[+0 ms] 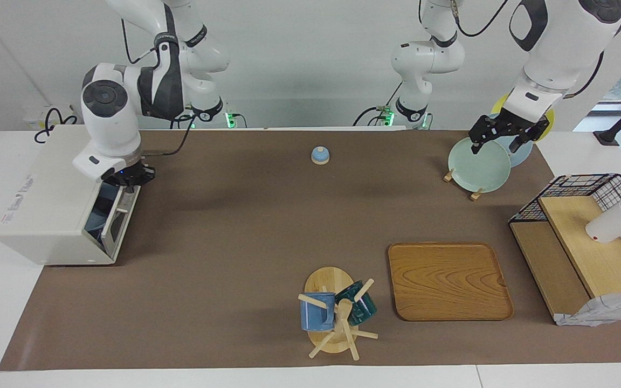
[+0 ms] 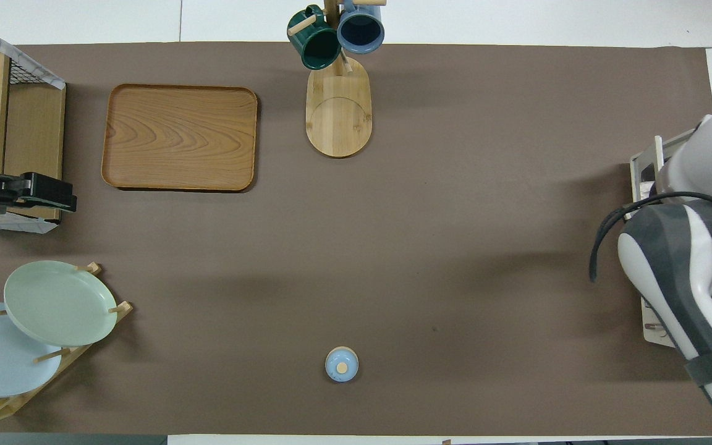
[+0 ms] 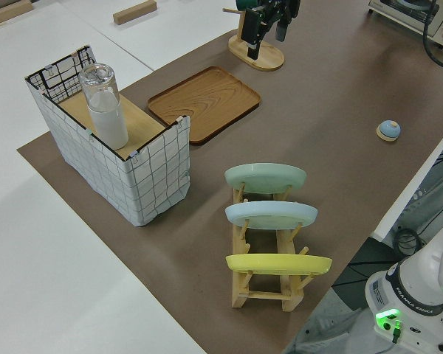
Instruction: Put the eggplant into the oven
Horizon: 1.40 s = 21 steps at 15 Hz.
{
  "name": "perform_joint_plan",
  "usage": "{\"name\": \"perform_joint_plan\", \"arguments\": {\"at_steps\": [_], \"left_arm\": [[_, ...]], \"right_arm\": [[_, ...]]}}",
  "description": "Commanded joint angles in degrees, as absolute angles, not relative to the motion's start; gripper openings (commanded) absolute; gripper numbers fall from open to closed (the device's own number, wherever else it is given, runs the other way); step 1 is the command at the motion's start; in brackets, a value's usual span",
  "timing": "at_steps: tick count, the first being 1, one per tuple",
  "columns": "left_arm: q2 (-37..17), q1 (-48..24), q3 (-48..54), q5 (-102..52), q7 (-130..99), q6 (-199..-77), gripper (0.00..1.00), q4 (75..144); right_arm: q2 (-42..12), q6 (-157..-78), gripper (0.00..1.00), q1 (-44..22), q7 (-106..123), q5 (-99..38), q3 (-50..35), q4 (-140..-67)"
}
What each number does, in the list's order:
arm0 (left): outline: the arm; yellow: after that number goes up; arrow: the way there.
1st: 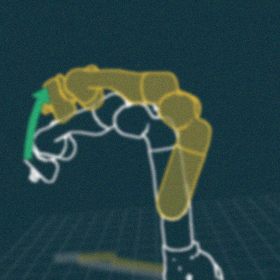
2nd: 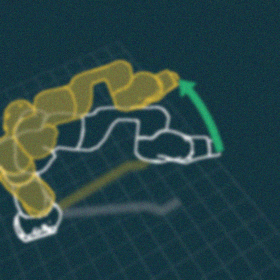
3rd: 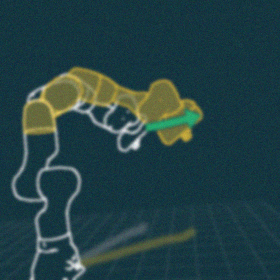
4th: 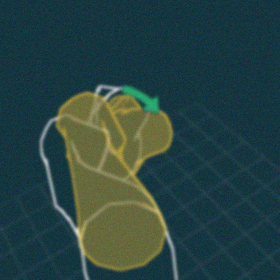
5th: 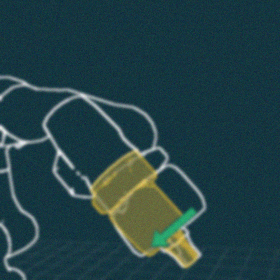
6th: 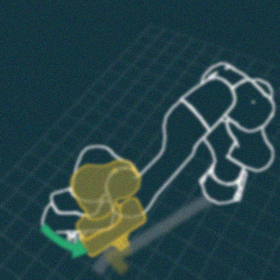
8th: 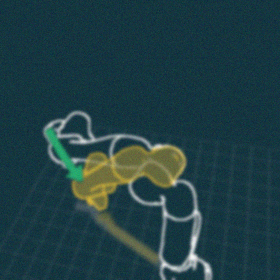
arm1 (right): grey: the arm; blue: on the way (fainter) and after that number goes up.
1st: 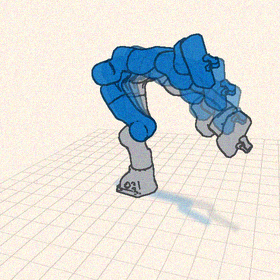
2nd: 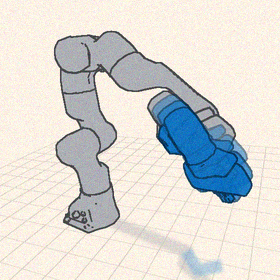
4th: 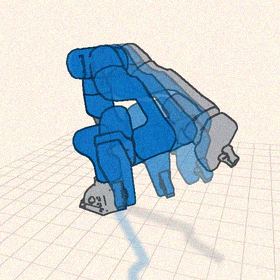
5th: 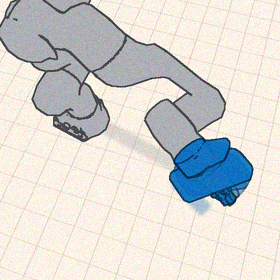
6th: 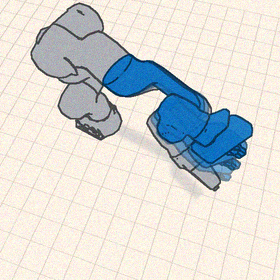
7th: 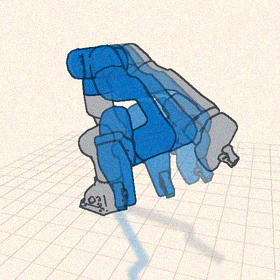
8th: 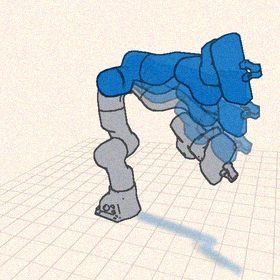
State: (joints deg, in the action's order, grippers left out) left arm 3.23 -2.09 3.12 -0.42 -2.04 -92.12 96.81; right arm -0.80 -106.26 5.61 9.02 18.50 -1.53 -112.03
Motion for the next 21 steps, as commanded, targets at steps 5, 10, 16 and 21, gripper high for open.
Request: {"name": "perform_joint_plan", "arguments": {"at_steps": [5,10,16,21], "left_arm": [[3.78,-2.02,3.08,0.79,-1.67,-92.11,1.0,97.03],[3.78,-2.02,3.08,0.79,-1.67,-92.11,1.0,97.03],[3.78,-2.02,3.08,0.79,-1.67,-92.11,1.0,97.03],[3.78,-2.02,3.08,0.79,-1.67,-92.11,1.0,97.03]], "right_arm": [[-1.57,-92.56,0.24,5.89,11.42,7.65,-1.84,-96.09],[-1.32,-90.79,1.0,5.27,11.16,5.1,-1.93,-95.27],[0.26,-89.21,1.0,2.99,10.81,4.48,-0.71,-96.15],[1.67,-89.74,1.0,1.94,9.67,4.48,-0.53,-97.82]]}}
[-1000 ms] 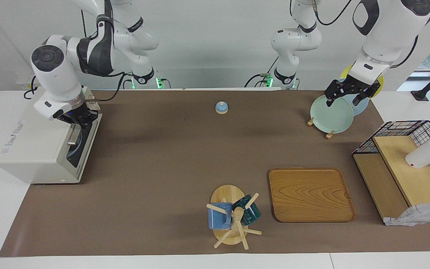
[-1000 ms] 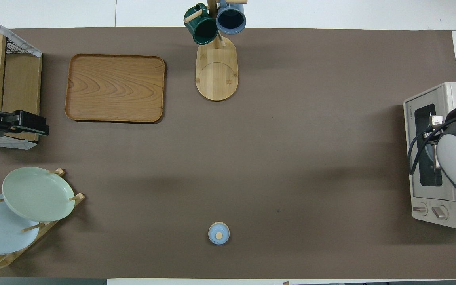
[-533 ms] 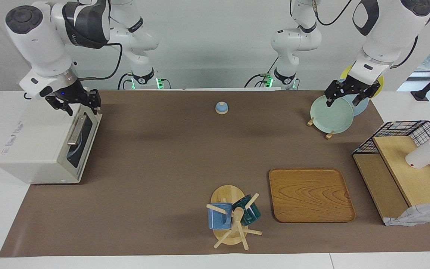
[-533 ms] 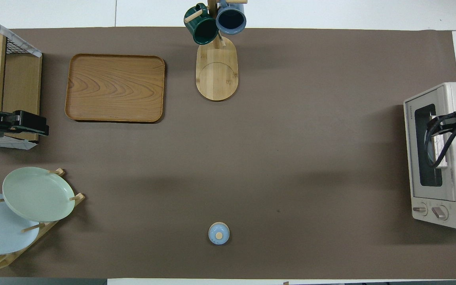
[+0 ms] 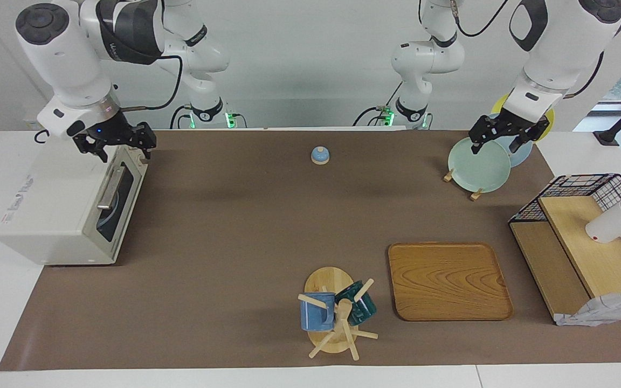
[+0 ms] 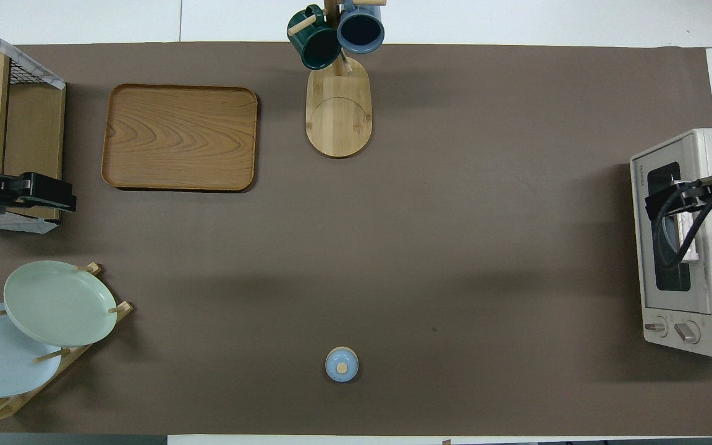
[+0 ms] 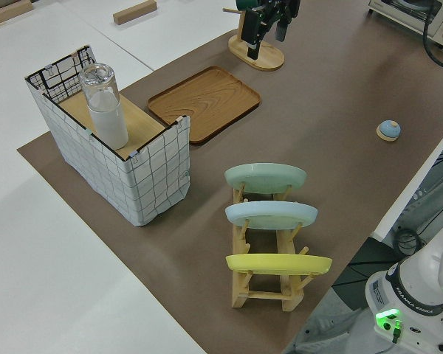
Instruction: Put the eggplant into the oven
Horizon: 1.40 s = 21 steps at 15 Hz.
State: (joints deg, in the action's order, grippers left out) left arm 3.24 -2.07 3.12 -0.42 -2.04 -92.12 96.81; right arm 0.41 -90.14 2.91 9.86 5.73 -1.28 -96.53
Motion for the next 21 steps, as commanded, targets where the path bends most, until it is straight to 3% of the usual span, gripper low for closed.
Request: {"name": "perform_joint_plan", "arguments": {"at_steps": [1,21], "left_arm": [[3.78,-2.02,3.08,0.79,-1.58,-92.11,1.0,97.03],[3.78,-2.02,3.08,0.79,-1.67,-92.11,1.0,97.03]], "right_arm": [[1.67,-89.74,1.0,1.85,9.23,4.48,-0.53,-97.82],[2.02,-88.51,1.0,3.78,8.88,3.34,-0.44,-95.36]]}}
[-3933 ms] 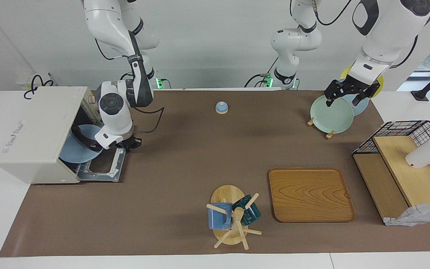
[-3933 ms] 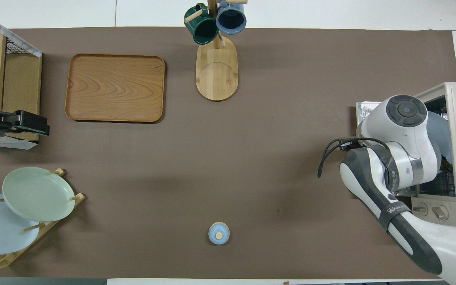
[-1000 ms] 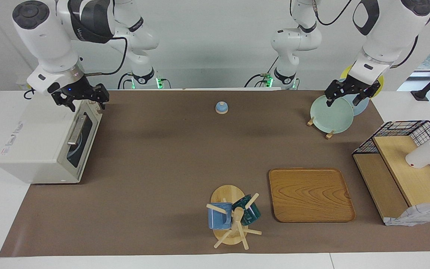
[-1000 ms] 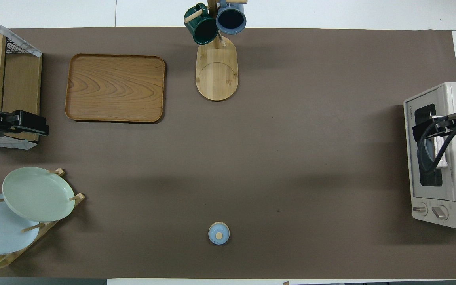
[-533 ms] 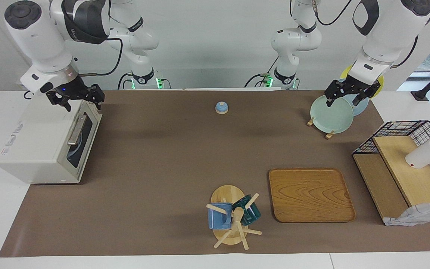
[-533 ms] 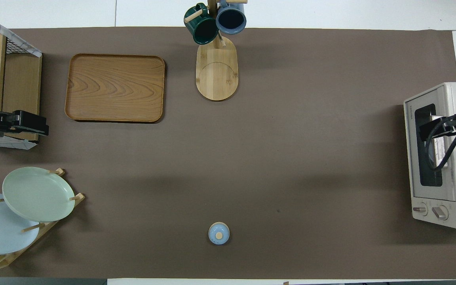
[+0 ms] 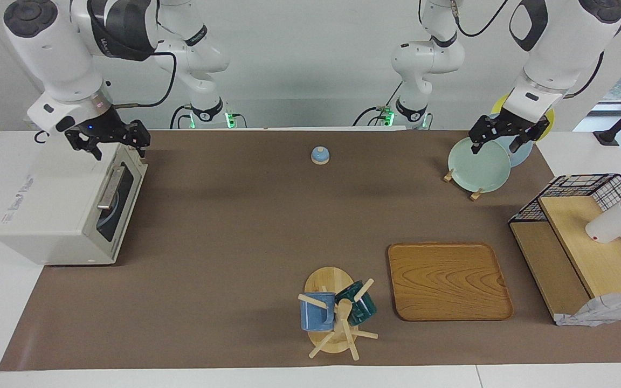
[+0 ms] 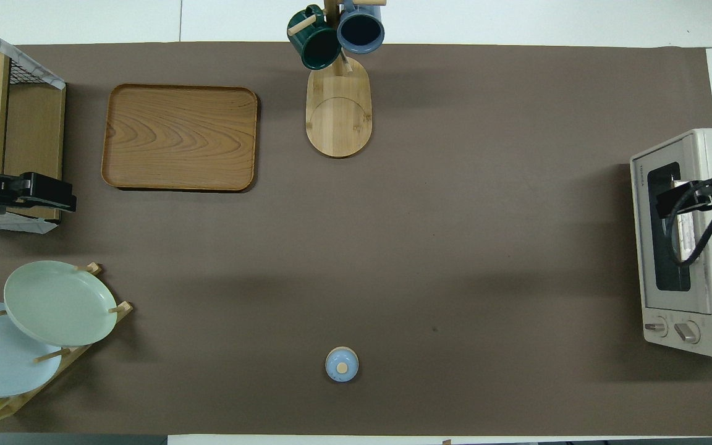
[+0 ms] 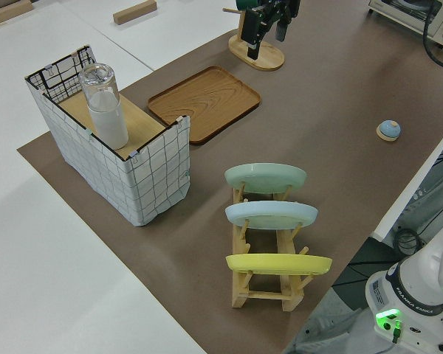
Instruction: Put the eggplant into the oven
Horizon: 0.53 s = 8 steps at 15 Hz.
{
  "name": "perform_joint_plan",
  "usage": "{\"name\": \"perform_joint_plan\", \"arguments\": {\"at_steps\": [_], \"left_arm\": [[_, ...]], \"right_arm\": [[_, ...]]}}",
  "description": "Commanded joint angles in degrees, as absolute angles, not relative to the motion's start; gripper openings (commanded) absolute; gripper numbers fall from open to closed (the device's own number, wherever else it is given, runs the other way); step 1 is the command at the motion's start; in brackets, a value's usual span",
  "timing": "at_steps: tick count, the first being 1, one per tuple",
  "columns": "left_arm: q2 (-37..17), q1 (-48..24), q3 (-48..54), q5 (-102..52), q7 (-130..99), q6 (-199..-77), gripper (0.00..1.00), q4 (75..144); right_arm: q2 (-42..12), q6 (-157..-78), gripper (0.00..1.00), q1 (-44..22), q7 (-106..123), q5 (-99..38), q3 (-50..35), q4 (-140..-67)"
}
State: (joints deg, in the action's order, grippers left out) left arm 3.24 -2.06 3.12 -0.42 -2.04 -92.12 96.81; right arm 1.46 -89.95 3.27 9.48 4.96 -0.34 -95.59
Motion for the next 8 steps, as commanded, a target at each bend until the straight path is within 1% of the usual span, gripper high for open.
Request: {"name": "perform_joint_plan", "arguments": {"at_steps": [1,8], "left_arm": [[3.78,-2.02,3.08,0.79,-1.67,-92.11,1.0,97.03],[3.78,-2.02,3.08,0.79,-1.67,-92.11,1.0,97.03]], "right_arm": [[2.02,-88.42,1.0,3.69,8.79,3.34,-0.35,-95.27],[2.02,-88.16,1.0,3.25,8.79,3.34,-0.7,-94.66]]}}
